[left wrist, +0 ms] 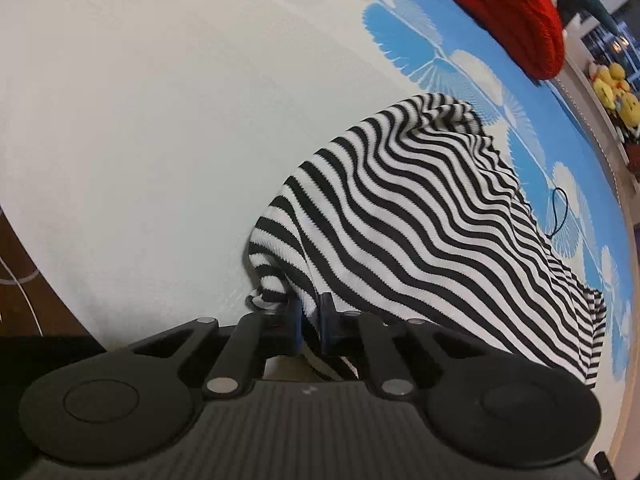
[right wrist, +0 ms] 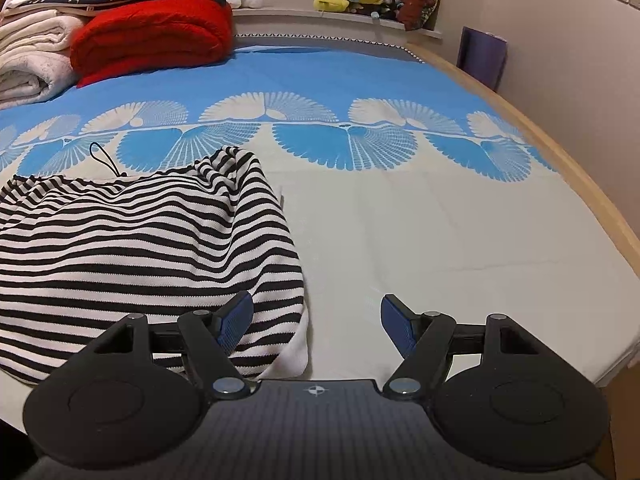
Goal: Fold small clothes
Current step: 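Grasp the edge of the striped bundle with the left gripper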
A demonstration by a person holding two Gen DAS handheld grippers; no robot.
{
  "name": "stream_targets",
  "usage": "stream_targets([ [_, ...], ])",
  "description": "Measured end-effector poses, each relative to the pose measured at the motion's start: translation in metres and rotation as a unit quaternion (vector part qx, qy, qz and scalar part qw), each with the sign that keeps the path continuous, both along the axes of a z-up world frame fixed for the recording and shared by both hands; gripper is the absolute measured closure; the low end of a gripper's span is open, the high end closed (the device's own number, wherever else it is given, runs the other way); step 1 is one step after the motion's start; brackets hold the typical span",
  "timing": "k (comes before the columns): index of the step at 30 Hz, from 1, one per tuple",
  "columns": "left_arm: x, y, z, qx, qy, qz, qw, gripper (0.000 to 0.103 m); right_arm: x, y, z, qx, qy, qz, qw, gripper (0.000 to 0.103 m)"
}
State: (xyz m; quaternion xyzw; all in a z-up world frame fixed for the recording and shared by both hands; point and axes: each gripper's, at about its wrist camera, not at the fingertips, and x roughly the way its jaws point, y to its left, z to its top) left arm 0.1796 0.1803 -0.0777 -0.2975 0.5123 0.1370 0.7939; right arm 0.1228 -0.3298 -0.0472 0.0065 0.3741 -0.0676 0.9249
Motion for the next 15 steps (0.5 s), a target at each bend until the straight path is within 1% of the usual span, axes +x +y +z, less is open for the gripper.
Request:
stream_targets([
  [10,-0.001,-0.004,0.002,0.012,-0.001,-0.005,0.9999,0.095,0.001,0.002,-0.002,-0.006,0.008,0.001,1.000,0.031],
  [15,-0.003,-0.011,0.009,0.039,-0.015,-0.027,0.9988,0.095,0.004,0.000,-0.002,-0.006,0.006,-0.005,1.000,0.031],
])
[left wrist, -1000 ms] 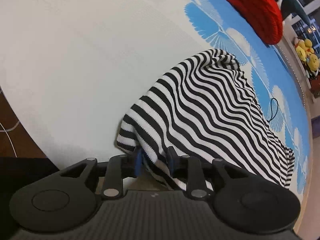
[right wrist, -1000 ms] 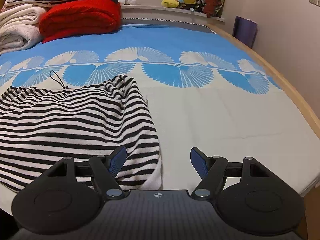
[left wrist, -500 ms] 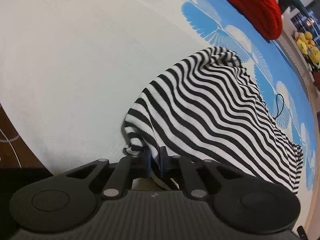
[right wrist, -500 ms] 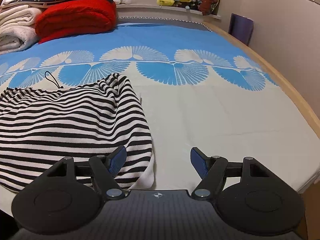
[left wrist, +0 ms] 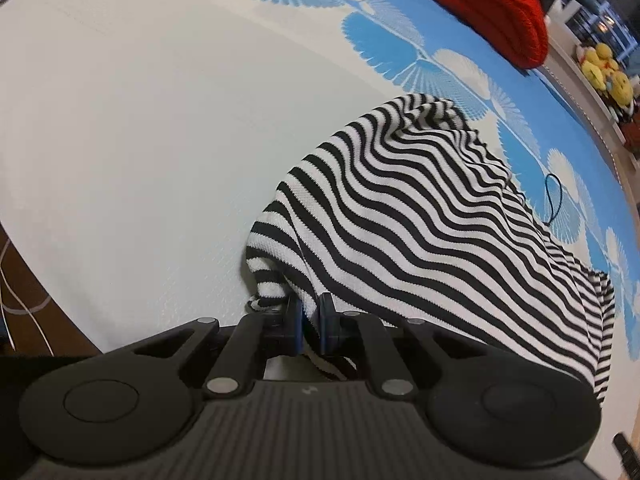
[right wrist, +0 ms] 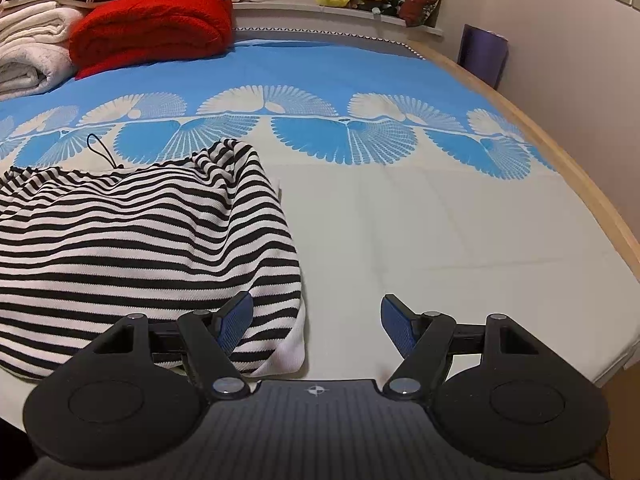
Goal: Fold small clothes
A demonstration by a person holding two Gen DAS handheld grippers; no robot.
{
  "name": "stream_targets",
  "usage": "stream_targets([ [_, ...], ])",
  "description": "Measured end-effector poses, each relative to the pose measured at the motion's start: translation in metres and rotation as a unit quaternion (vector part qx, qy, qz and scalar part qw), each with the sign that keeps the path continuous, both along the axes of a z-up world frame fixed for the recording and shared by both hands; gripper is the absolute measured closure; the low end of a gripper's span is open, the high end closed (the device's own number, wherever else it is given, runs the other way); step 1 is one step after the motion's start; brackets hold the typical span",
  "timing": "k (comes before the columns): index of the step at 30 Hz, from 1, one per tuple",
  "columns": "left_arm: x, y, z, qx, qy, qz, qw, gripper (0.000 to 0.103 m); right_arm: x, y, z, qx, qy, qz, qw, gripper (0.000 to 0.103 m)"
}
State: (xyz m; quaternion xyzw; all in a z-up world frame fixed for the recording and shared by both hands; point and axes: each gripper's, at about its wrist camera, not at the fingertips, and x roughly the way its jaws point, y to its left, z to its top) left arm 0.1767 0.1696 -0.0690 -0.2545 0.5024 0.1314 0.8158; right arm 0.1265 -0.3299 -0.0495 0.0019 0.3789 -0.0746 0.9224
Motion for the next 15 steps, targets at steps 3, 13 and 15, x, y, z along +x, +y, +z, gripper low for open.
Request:
stream_targets([
  [3,-0.002,-0.003,0.004,0.014,-0.011,-0.010,0.9998,0.096,0.002,-0.003,0.003,0.002,-0.006,-0.010,1.000,0.031],
  [13,-0.008,-0.028,0.014,0.096,-0.022,-0.072,0.9925,0.096,0.007,-0.009,0.014,0.003,-0.021,-0.010,1.000,0.031],
  [15,-0.007,-0.026,0.020,0.092,-0.019,-0.070,0.9931,0.096,0.009,-0.014,0.016,0.008,-0.018,-0.018,1.000,0.031],
])
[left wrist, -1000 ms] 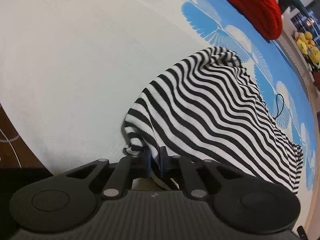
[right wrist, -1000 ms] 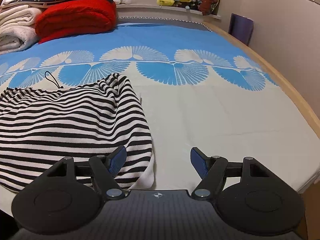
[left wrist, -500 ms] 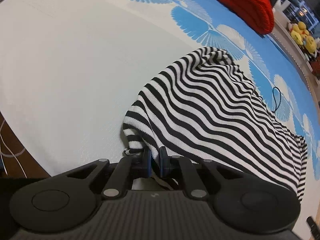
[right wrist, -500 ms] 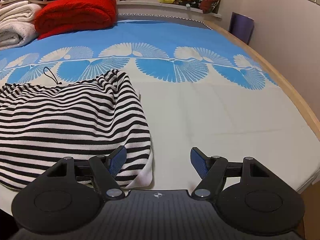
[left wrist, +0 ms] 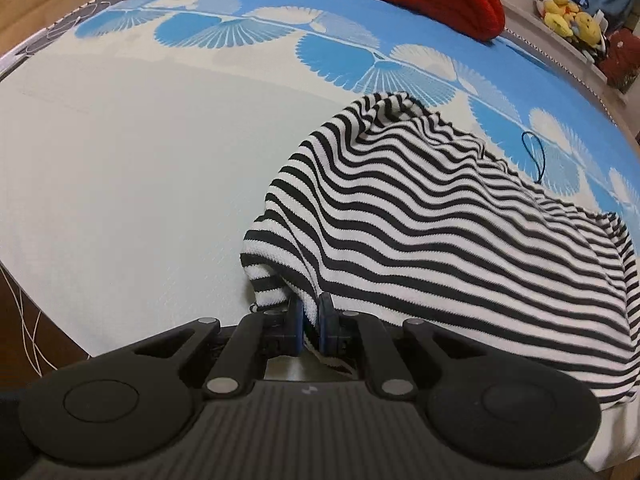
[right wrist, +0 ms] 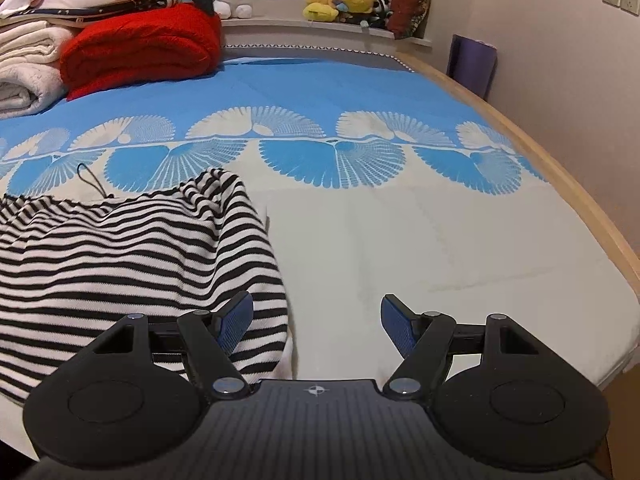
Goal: Fold small clothes
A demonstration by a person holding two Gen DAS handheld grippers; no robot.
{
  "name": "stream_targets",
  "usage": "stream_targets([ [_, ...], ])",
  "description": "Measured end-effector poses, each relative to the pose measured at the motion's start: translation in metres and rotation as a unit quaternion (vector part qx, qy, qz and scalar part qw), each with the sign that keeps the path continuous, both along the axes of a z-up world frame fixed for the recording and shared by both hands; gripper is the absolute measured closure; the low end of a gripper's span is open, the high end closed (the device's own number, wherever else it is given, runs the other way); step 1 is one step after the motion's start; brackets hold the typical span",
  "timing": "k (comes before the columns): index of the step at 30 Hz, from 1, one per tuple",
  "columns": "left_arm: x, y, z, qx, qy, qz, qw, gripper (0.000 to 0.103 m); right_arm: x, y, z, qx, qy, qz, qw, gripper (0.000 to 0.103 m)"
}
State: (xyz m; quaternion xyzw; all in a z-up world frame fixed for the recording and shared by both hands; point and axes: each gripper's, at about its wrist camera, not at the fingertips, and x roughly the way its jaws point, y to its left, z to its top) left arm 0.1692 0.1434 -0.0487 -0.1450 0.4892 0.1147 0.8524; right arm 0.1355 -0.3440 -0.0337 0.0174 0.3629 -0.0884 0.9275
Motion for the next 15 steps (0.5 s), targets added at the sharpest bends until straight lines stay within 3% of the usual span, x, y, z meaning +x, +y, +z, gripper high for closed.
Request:
stream_targets([
  [4,0.008,-0.004,0.027,-0.019,-0.005,0.018,0.9996,0.096,0.005,-0.020,0.003,0.028,0.010,-0.037,0.999,0.031],
  [7,0.019,-0.031,0.057,0.010,-0.018,0.005,0.9998,0.097,0.007,-0.041,0.005,0.060,0.010,-0.075,0.995,0.031],
  [9,0.025,-0.067,0.085,0.041,-0.049,-0.033,0.9974,0.097,0.007,-0.056,0.008,0.073,0.001,-0.103,0.992,0.031],
  [12,0.026,-0.145,0.124,0.079,-0.112,-0.120,0.9833,0.097,0.003,-0.080,0.013,0.078,-0.020,-0.147,0.986,0.031],
  [15,0.017,-0.233,0.139,0.080,-0.154,-0.215,0.9611,0.100,-0.003,-0.104,0.015,0.083,-0.039,-0.186,0.978,0.031],
])
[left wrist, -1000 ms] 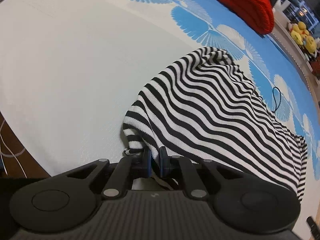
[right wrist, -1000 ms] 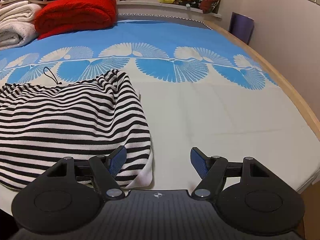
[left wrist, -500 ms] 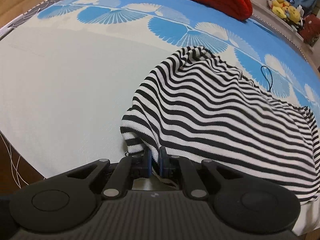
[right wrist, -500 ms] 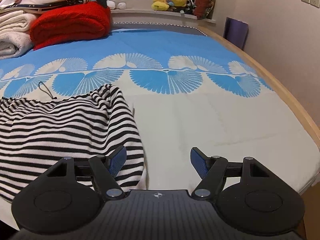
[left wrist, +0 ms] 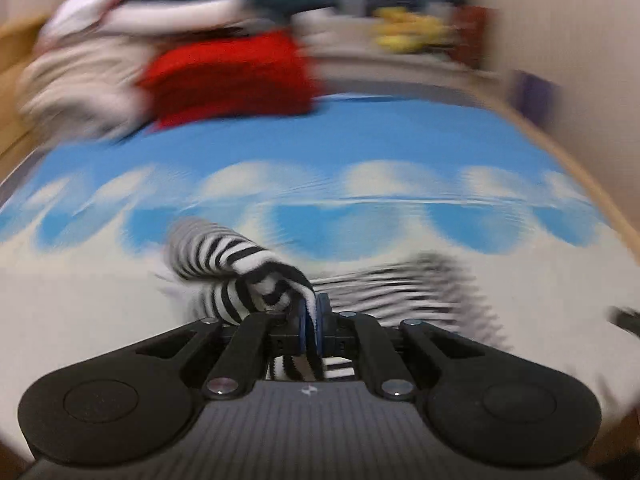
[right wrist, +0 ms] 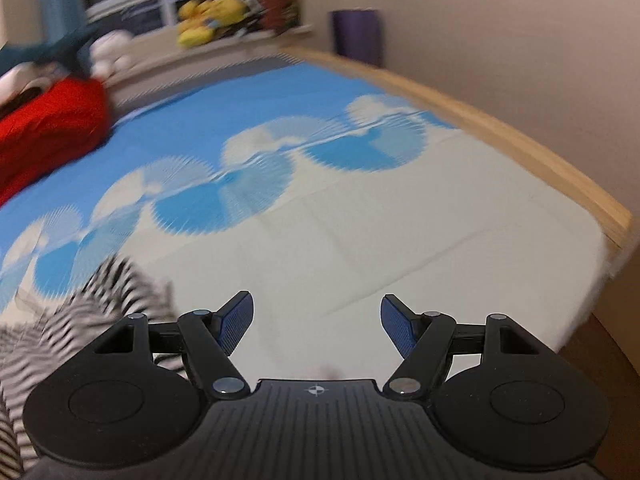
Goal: Fold small clothes
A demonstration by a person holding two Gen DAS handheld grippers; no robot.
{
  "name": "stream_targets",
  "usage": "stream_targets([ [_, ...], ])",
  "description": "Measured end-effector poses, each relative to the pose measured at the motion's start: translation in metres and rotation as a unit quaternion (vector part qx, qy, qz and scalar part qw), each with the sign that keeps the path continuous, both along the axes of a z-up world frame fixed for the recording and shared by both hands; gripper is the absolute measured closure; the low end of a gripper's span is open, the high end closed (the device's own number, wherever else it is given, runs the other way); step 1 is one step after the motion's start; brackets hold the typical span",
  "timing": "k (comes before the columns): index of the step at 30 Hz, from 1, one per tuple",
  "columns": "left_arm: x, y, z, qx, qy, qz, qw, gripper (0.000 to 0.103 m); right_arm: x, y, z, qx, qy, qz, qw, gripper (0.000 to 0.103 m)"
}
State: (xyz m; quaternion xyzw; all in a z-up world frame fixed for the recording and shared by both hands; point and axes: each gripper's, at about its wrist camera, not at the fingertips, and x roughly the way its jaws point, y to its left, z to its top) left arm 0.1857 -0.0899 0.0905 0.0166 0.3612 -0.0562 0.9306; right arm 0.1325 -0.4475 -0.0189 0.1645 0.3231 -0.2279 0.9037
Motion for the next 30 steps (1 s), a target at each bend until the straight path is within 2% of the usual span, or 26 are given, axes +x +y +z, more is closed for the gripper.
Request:
stream_targets([
  [2,-0.011,-0.055,-0.010,-0.011,0.008,-0.061,0.9981,0.101,-0.004,-0.011,-0.001,0.003,-0.006,-0.019,1.000,0.031],
  [6,-0.034,-0.140,-0.063,0.001,0.046,-0.165,0.9851,0.102,-0.014,-0.033,-0.004,0.023,-0.020,-0.040,0.999,0.031],
  [7,-0.037,-0.153,-0.080,-0.009,0.077,-0.196,0.9774,0.103,-0.016,-0.036,-0.005,0.026,-0.022,-0.042,0.999,0.031],
  [9,-0.040,-0.168,-0.107,-0.034,0.150,-0.250,0.9560,0.098,-0.016,-0.041,-0.007,0.036,-0.026,-0.041,0.998,0.031],
  [10,-0.044,-0.169,-0.112,-0.029,0.160,-0.263,0.9509,0.098,-0.016,-0.043,-0.007,0.041,-0.027,-0.040,0.998,0.031],
  [12,-0.049,-0.157,-0.108,-0.026,0.143,-0.267,0.9527,0.092,-0.016,-0.044,-0.009,0.056,-0.029,-0.032,0.998,0.031],
  [13,-0.048,-0.142,-0.102,-0.041,0.136,-0.264,0.9540,0.089,-0.014,-0.043,-0.010,0.067,-0.030,-0.021,0.997,0.031],
  [16,-0.042,-0.088,-0.084,-0.080,0.120,-0.244,0.9591,0.088,-0.006,-0.031,-0.012,0.100,-0.034,0.034,0.994,0.031],
  [18,-0.037,-0.049,-0.072,-0.073,0.100,-0.222,0.9673,0.087,0.000,-0.019,-0.014,0.125,-0.042,0.083,0.988,0.031],
  [21,-0.029,0.011,-0.063,-0.039,0.076,-0.180,0.9799,0.081,0.009,0.001,-0.014,0.141,-0.048,0.142,0.979,0.031],
  [25,-0.022,0.077,-0.070,-0.013,0.073,-0.116,0.9905,0.078,0.022,0.034,-0.013,0.142,-0.046,0.208,0.967,0.031],
  [28,-0.027,0.123,-0.087,-0.035,0.079,-0.065,0.9942,0.076,0.033,0.055,-0.015,0.135,-0.034,0.228,0.964,0.031],
  [30,-0.034,0.143,-0.100,-0.040,0.100,-0.036,0.9935,0.076,0.041,0.068,-0.018,0.119,-0.019,0.233,0.965,0.031],
])
